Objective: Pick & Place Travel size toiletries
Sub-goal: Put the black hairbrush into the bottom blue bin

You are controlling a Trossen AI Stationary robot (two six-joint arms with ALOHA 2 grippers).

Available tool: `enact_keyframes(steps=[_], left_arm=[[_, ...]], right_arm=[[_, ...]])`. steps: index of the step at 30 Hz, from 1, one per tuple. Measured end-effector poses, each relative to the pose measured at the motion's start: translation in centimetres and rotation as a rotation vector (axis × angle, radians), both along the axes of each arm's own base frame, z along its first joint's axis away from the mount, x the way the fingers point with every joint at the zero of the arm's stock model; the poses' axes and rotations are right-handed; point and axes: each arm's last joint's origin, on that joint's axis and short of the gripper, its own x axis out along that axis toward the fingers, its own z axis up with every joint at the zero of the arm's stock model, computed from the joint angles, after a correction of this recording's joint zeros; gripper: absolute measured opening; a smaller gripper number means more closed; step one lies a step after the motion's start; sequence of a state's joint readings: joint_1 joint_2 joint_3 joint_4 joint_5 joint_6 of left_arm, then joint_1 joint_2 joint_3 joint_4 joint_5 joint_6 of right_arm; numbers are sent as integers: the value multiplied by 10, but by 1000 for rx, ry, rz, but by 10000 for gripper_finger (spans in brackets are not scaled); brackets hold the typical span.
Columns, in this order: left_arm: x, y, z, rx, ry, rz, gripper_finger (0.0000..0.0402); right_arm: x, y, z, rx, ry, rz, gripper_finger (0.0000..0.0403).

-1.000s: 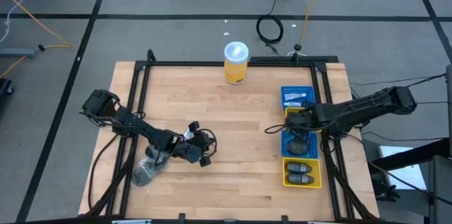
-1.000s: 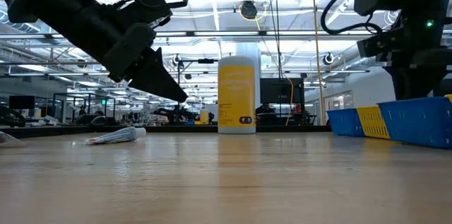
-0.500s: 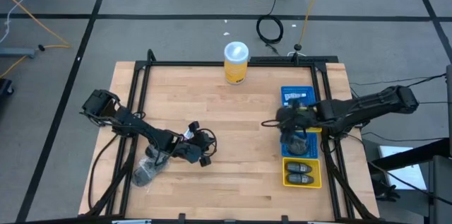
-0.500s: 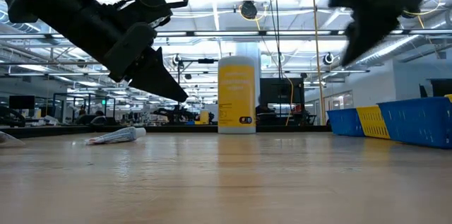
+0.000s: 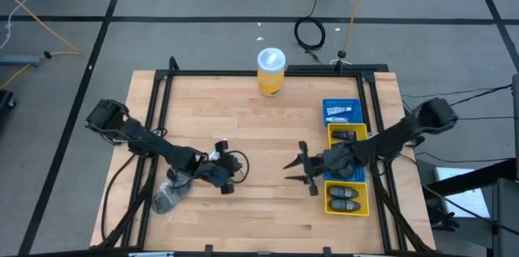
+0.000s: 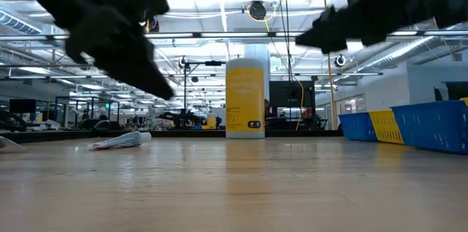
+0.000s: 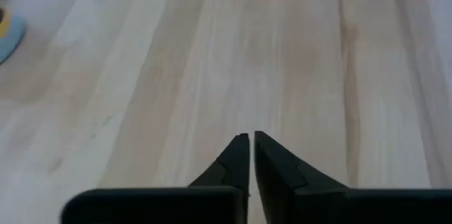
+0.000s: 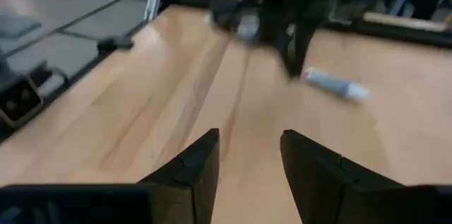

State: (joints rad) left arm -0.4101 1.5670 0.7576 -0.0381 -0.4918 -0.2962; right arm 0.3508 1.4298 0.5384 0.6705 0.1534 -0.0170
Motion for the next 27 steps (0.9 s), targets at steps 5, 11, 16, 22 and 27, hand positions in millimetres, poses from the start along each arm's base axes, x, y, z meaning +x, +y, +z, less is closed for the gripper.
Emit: enact_keyframes(steps=[5, 11, 16, 22, 27], left_arm=[[-27, -5, 40, -24, 206, 35, 68], [-65, -18, 54, -264, 518, 128, 124], [-85, -31, 45, -327, 637, 228, 165], [-97, -29, 25, -332, 649, 394, 213], [-109, -17, 7, -298, 692, 514, 242]], right_arm=[[8, 8, -30, -22, 64, 18, 141], [9, 9, -37, -29, 88, 16, 141], [9, 9, -33, -22, 70, 16, 141], [9, 8, -33, -23, 73, 16, 141], [9, 8, -33, -26, 75, 16, 141]])
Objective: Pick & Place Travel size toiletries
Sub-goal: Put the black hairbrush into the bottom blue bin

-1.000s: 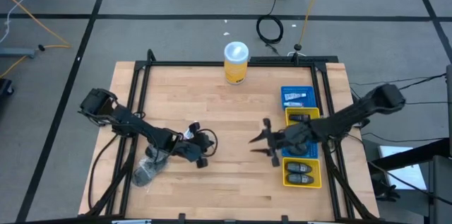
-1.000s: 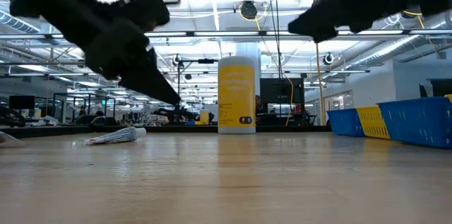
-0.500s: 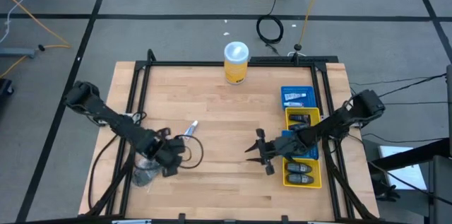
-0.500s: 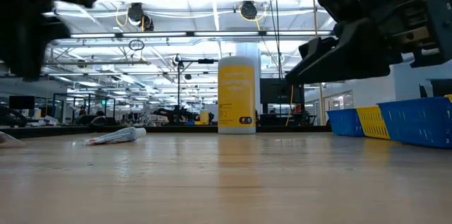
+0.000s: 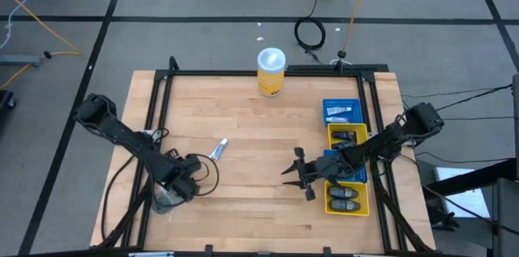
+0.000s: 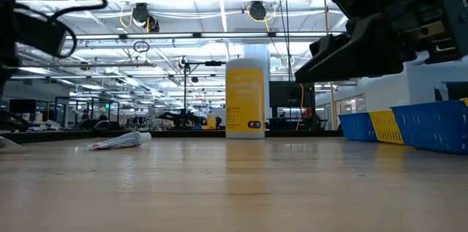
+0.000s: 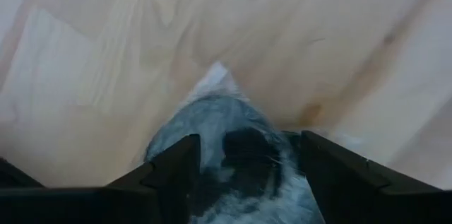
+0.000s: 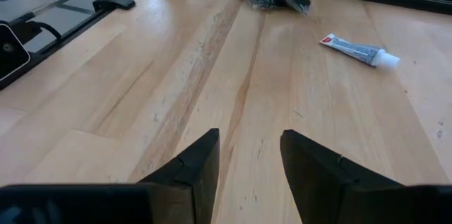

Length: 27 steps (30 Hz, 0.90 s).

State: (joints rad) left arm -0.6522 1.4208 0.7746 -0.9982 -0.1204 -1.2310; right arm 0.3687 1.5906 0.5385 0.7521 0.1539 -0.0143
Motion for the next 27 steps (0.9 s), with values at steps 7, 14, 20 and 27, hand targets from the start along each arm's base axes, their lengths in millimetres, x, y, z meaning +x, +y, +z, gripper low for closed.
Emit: enact_keyframes(steps=[7, 14, 20, 27], left_arm=[[-7, 5, -11, 9, 39, 30, 233], [-14, 9, -18, 18, 76, 66, 162], [-15, 10, -19, 6, 107, 17, 30], [-5, 8, -6, 101, 6, 1, 4]], right_arm=[[0, 0, 0, -7, -1, 2, 141], [0, 0, 0, -6, 0, 1, 141], [0, 0, 0, -6, -1, 1, 141], [0, 0, 0, -9, -1, 2, 141]])
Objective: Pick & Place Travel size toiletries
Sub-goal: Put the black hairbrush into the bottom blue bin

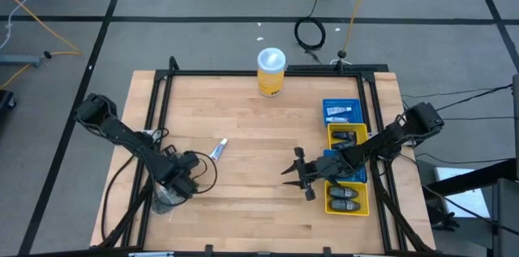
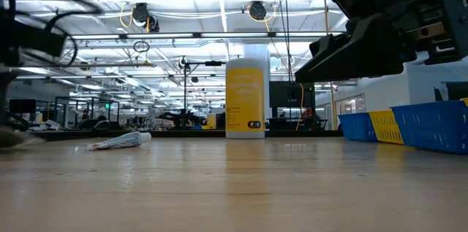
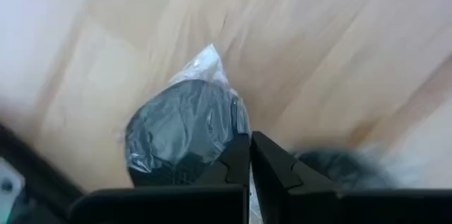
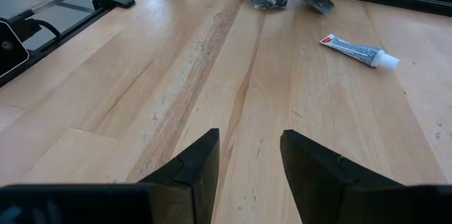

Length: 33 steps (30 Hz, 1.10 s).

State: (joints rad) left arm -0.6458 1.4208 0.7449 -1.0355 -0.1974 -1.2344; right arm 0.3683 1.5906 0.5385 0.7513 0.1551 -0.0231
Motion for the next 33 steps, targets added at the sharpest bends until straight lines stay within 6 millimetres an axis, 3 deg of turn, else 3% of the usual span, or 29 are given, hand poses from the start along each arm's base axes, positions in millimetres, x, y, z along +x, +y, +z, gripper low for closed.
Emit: enact_keyframes(steps=[7, 16, 22, 26, 33], left_arm=[[36, -12, 32, 47, -298, -108, 2], [103, -30, 60, -21, -842, -448, 1], [136, -25, 46, 50, -932, -620, 0], [156, -23, 34, 97, -996, -662, 0], [169, -24, 25, 182, -1068, -688, 0]], right_arm=[[0, 0, 0, 0, 0, 0, 141], [3, -1, -3, 46, -3, -25, 153], [10, 1, -8, 66, -84, -24, 217], [14, -4, -14, 45, -110, -122, 252], [17, -4, -25, 28, -105, -8, 246]])
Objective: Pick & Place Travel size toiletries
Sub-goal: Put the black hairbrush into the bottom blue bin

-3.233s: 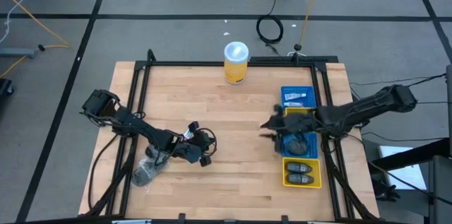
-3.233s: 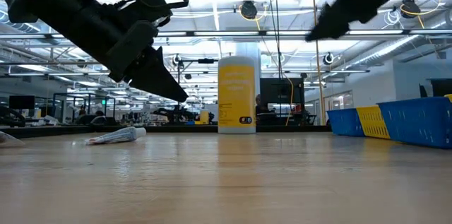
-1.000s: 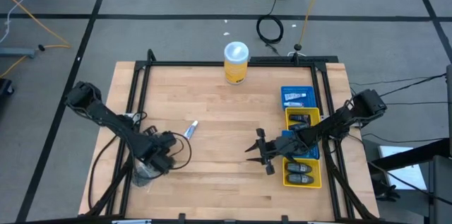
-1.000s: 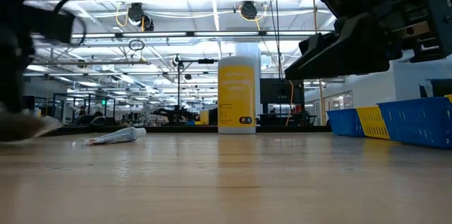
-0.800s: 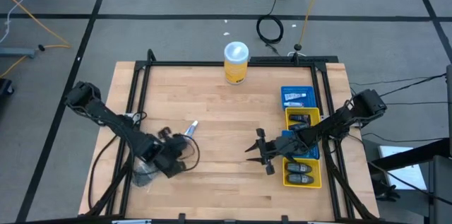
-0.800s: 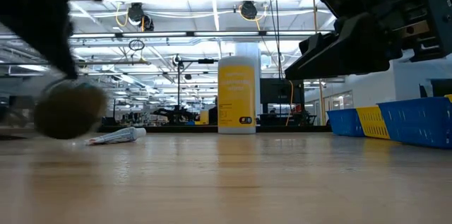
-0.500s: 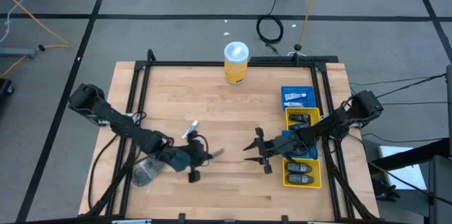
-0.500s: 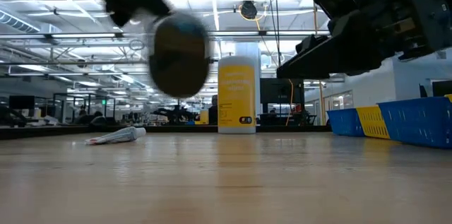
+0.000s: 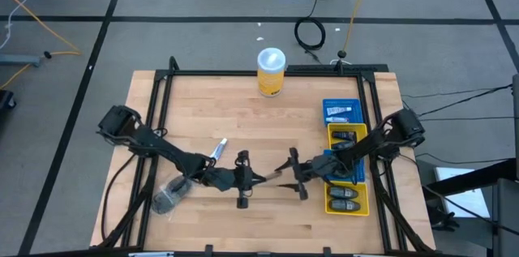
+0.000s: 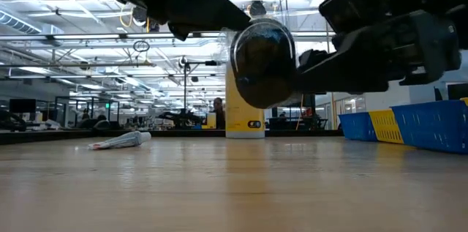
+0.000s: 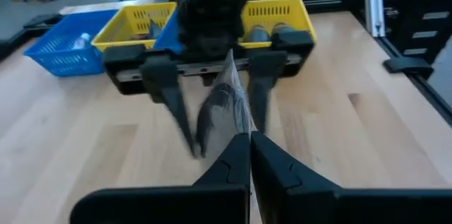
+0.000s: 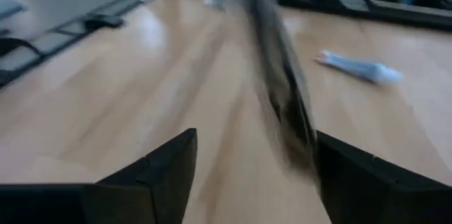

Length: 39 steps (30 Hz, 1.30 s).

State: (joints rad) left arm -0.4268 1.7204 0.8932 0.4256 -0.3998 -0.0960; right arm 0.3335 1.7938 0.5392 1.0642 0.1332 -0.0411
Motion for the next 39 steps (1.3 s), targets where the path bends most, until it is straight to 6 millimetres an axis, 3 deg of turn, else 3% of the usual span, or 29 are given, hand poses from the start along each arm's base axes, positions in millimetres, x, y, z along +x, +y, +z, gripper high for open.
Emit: enact_keyframes(steps=[8, 15, 18, 22, 27, 30, 35, 39], left_arm=[[0, -1, 0, 17, -15, 42, 1], [0, -1, 0, 12, -17, 44, 9], [0, -1, 0, 46, -14, 27, 25], [-3, 0, 5, 85, -11, 11, 75], [-13, 6, 12, 148, 73, 7, 143], [-17, 10, 11, 144, 126, 45, 168], [-18, 15, 0, 124, 185, 140, 183], [-16, 19, -7, 102, 215, 172, 184]], right_arm=[[2, 1, 5, -1, -70, 35, 170], [2, 1, 6, -4, -84, 2, 69], [1, 1, 6, -21, -72, -39, 23], [-5, 1, 12, -57, 6, -81, 25], [-30, 1, 47, -167, 198, -189, 31], [-50, -3, 85, -168, 343, -214, 23], [-91, -24, 142, 29, 656, -325, 27], [-117, -42, 153, 169, 901, -413, 35]])
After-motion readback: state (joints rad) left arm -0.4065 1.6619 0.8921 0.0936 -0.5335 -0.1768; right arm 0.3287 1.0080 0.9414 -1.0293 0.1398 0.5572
